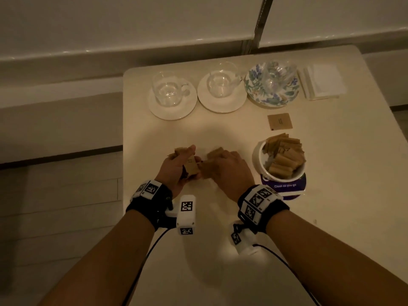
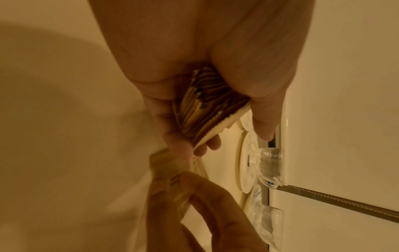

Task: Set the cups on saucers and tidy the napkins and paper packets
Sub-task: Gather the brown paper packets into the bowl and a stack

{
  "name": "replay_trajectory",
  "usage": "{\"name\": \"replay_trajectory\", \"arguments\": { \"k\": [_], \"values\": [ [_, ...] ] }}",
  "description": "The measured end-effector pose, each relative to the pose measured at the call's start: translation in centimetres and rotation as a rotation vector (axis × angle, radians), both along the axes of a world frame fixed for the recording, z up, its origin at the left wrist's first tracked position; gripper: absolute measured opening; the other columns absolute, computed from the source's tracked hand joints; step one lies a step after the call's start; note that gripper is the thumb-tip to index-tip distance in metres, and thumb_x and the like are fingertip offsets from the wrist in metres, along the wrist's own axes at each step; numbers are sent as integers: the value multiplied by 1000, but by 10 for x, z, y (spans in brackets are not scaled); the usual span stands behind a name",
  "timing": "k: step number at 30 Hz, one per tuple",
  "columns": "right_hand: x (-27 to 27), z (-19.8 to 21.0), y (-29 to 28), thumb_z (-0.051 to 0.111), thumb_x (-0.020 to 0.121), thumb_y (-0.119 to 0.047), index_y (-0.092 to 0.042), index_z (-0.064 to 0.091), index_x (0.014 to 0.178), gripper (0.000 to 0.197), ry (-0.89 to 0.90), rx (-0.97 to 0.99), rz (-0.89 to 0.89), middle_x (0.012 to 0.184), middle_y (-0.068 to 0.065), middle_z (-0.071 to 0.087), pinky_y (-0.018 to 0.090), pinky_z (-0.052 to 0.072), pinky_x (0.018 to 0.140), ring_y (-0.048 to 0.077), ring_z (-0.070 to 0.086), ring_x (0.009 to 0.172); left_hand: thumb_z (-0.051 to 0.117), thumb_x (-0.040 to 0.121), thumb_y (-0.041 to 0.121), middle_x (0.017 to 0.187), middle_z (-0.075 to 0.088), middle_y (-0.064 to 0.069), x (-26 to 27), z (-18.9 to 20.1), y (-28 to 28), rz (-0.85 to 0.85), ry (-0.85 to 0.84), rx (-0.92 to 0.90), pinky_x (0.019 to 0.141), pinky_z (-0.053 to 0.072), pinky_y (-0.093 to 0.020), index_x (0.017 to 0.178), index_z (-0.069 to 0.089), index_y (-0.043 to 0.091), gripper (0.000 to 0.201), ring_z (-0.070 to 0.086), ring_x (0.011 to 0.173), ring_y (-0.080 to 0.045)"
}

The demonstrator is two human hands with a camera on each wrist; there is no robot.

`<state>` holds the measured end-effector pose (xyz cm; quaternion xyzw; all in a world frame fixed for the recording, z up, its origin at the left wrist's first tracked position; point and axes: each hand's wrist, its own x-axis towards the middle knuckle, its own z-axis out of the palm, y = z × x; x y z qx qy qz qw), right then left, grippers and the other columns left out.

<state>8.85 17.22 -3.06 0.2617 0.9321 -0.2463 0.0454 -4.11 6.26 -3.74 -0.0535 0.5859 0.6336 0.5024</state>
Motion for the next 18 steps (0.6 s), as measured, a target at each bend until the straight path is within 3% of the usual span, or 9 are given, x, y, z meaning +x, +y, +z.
{"name": "replay_trajectory", "arguments": {
  "k": [3,5,8,10,11,13,15,18],
  "values": [
    [15,-1,-14,66,86,-37,-23,58,115,33,-73,-109,-78,115,1,57,41,45,87,26,51,104,78,68,44,83,70,-7,18,-4,-21,3,-21,3,57,55,-33,91,65,16,39,69,72,-23],
    [22,2,-16,71,82,-36,-20,61,109,33,-87,-257,-102,108,3,61,40,47,87,25,57,99,77,69,44,85,70,-8,26,-5,-30,-4,-27,19,57,54,-33,91,65,16,38,69,74,-23],
    [28,9,-12,76,79,-20,-21,67,87,12,10,-502,-151,88,-8,66,21,48,74,10,63,82,78,70,44,84,69,-7,31,-2,-36,-3,-20,33,55,54,-33,94,64,14,40,68,71,-22],
    [31,17,-10,79,76,-13,-27,60,72,24,40,-580,-144,72,-19,60,9,40,62,-6,57,66,76,72,45,82,68,-6,31,0,-38,4,-24,32,54,53,-32,96,63,14,41,67,69,-20],
    [32,21,-10,80,74,-12,-28,57,67,29,70,-601,-162,65,-20,60,8,40,59,-8,56,61,75,73,47,81,68,-6,31,2,-39,8,-32,30,54,53,-32,97,62,13,43,66,68,-20],
    [34,30,-11,78,72,-4,-25,57,65,31,164,-605,-205,67,-14,65,17,49,59,-2,61,63,74,73,50,80,67,-5,33,5,-39,-3,-54,19,54,53,-31,97,61,12,47,66,67,-19],
    [34,40,-13,75,71,5,-17,60,68,27,251,-577,-201,80,3,69,36,56,66,18,65,72,74,70,54,79,68,-4,36,9,-36,-39,-74,-10,53,53,-31,95,63,13,49,66,66,-19],
    [31,53,-15,69,71,8,-13,69,72,21,284,-463,-64,89,6,64,35,51,76,22,61,82,73,66,57,78,71,-3,43,13,-31,-103,-84,-35,54,54,-30,87,69,17,46,69,67,-18]
  ]
}}
